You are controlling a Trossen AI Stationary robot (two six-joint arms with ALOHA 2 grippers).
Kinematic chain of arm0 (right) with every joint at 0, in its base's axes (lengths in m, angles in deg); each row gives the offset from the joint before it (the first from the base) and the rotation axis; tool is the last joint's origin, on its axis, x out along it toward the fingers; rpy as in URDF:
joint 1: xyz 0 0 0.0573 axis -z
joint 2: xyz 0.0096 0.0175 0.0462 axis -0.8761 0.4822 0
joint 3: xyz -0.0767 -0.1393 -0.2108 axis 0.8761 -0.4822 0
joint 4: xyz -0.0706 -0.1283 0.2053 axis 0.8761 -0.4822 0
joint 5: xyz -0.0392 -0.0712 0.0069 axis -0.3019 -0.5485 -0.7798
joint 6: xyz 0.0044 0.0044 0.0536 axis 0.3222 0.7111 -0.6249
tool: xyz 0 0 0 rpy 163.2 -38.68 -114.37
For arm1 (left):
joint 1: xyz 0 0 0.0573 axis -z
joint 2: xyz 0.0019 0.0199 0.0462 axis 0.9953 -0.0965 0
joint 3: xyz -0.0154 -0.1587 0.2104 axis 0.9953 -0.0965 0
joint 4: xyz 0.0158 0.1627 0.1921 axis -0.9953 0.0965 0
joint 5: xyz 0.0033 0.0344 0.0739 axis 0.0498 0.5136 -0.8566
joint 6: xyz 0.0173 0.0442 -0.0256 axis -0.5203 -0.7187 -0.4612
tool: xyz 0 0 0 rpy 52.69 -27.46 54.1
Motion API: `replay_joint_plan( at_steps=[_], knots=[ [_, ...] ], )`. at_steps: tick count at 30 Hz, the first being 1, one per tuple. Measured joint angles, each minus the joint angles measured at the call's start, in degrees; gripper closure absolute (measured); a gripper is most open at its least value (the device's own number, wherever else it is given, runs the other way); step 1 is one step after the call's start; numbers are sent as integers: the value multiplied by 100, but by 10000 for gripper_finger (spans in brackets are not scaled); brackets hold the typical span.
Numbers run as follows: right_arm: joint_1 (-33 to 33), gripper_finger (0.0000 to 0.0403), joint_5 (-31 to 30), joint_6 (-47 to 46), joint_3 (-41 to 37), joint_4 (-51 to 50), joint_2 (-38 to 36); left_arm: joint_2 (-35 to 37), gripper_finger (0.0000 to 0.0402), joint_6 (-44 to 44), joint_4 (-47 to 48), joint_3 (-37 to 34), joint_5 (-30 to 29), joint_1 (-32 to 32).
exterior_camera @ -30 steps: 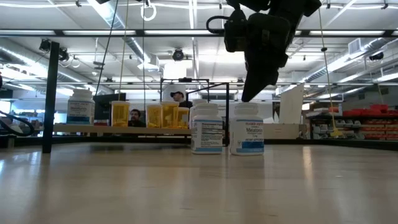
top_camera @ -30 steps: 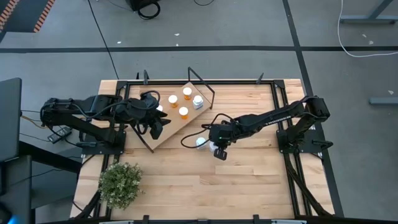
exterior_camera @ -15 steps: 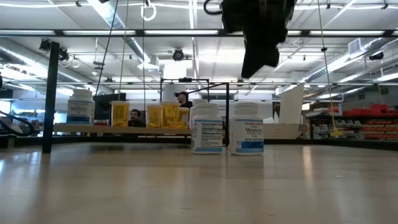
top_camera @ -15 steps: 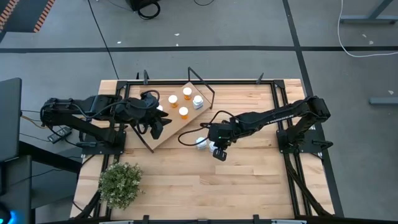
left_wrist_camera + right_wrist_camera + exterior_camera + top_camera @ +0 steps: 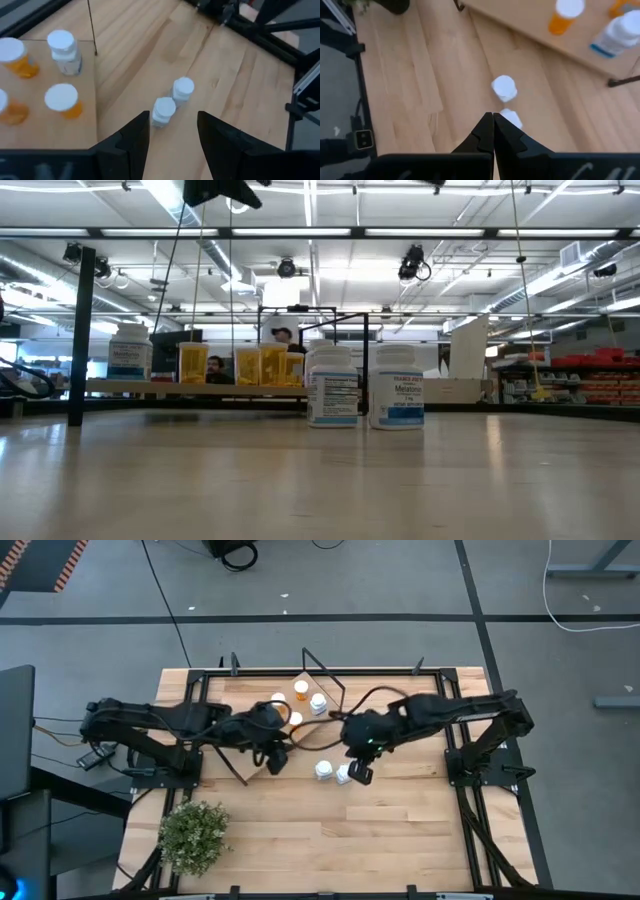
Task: Pick and place medicine bottles onto shelf by color
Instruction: Put the white pill bottle on the shelf
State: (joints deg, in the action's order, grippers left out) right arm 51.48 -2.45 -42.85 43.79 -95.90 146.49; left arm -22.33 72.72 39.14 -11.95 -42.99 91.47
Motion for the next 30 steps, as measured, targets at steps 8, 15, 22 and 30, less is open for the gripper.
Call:
replay_joint_plan(
  at_steps=[8,15,22,30],
  knots=[
    [-29,397,-177,130,934,-1394,-104,-184,230,312,-1469,4,3,-9],
    [-11,397,-749,288,687,-1632,-934,-184,230,218,-1749,4,-47,-111],
    [57,397,-774,400,70,-1315,-1660,-184,230,626,-2370,4,-80,-240],
    [280,397,-272,791,-1256,-712,-2374,-180,230,140,-3217,4,-78,-225]
  ],
)
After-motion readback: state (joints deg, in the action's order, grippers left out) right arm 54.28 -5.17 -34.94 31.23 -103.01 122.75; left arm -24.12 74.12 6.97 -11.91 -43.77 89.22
